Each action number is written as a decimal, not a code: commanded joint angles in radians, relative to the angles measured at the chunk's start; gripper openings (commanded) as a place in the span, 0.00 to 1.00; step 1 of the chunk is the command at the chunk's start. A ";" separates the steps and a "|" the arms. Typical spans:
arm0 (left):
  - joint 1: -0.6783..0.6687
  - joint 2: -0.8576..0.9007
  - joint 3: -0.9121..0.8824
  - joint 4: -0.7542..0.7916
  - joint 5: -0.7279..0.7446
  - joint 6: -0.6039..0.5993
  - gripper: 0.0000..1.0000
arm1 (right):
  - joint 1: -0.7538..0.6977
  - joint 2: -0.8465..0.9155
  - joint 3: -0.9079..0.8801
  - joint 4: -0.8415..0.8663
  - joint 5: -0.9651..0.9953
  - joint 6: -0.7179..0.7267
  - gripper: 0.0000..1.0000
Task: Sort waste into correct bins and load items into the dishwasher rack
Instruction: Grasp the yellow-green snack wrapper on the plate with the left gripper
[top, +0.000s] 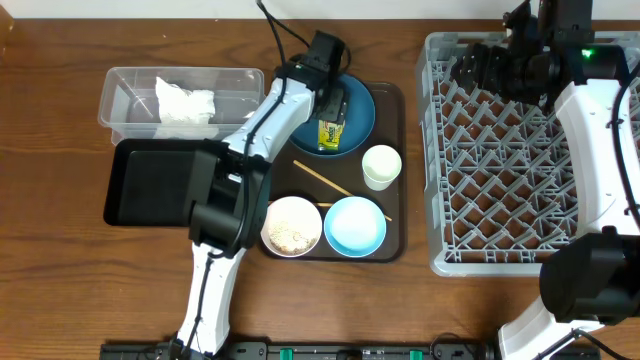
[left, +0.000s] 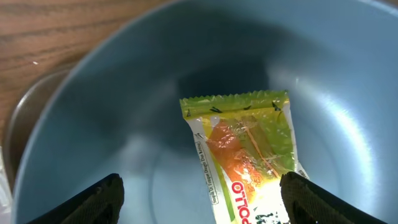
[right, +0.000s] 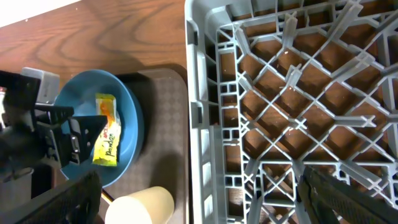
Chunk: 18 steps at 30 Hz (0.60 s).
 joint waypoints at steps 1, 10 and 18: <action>0.000 0.017 0.006 0.002 -0.001 -0.003 0.83 | 0.002 -0.016 0.016 -0.002 -0.007 -0.027 0.99; -0.005 0.063 0.006 0.011 0.062 -0.010 0.83 | 0.002 -0.015 0.016 -0.010 -0.007 -0.036 0.99; -0.006 0.080 0.006 0.015 0.078 -0.014 0.68 | 0.002 -0.015 0.016 -0.014 -0.007 -0.037 0.99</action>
